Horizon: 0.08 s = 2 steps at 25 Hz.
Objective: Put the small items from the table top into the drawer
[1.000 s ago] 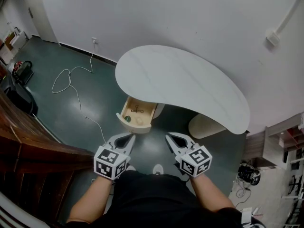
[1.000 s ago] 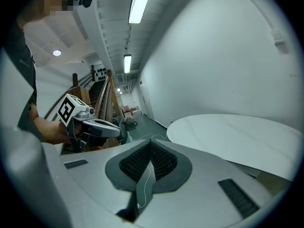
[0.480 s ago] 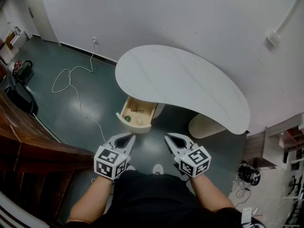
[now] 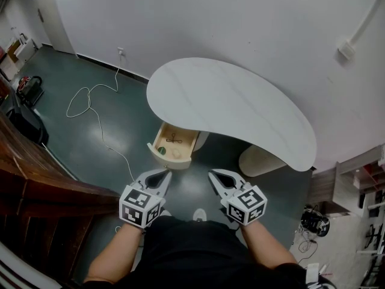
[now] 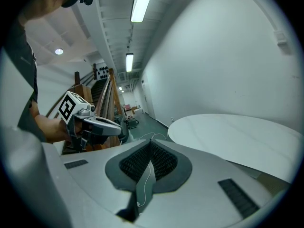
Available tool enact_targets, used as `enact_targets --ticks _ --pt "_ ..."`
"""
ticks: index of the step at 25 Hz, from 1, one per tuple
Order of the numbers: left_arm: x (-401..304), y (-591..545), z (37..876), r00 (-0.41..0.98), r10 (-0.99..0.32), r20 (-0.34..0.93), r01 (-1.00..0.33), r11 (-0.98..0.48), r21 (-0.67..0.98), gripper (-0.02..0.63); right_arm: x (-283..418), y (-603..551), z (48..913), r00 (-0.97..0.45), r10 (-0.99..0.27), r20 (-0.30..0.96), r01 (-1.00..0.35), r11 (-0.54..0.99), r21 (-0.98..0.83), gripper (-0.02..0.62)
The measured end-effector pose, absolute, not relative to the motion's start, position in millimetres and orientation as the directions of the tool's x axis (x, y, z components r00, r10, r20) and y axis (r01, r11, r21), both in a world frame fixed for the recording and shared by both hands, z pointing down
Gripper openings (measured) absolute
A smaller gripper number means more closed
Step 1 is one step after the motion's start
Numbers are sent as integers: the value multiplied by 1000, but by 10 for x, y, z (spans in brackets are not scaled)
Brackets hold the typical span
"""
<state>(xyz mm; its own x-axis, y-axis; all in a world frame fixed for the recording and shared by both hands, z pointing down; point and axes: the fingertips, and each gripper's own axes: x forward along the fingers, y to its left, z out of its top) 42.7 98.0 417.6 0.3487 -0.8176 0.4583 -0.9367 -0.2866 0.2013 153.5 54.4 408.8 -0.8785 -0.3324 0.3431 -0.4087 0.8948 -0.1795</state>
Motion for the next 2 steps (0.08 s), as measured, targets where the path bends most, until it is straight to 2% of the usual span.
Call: enact_targets --ticks 2 --pt "434 972 4166 351 -817 457 -936 -289 201 14 1530 541 4083 -879 -330 344 -406 897 -178 8"
